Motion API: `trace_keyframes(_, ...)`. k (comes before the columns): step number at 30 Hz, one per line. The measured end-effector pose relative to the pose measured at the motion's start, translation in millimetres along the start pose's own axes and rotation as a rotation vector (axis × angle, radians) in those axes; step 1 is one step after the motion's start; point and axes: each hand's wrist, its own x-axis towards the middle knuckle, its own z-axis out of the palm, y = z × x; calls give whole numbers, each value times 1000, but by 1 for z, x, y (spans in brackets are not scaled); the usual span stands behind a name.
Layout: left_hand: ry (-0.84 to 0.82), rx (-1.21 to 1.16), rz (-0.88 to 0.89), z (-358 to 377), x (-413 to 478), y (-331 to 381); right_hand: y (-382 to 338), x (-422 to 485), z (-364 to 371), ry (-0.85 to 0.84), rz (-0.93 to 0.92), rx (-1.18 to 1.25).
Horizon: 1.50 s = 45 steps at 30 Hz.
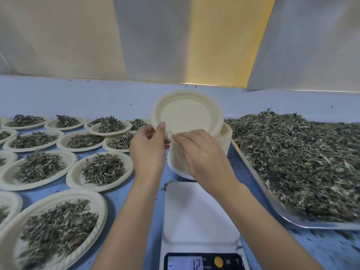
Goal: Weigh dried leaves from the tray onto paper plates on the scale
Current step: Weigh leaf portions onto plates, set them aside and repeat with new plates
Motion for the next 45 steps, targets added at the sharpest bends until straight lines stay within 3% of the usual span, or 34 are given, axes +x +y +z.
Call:
trace_keyframes(4,-53,14,-31,-5,5,2,-7,-1,-9,30,118,103)
trace_keyframes(9,-146,-10,-85,-10,6,7,10,2,-30,274,710,192)
trace_keyframes(12,-209,-28,-99,-11,6,10,27,-3,-40,278,997,372)
trace_keyframes(15,-234,31,-58,-11,6,9,33,-6,-46,291,1120,573)
trace_keyframes(17,-222,66,-38,-13,5,11,37,-7,-51,281,1144,552)
trace_keyframes(21,-224,87,-63,-27,7,20,50,-14,-62,40,1116,386)
trace_keyframes(35,-745,737,-510,-66,15,19,63,-23,-74,-863,1232,589)
trace_keyframes(45,-809,844,-620,-62,13,5,65,-36,-57,-1078,1313,472)
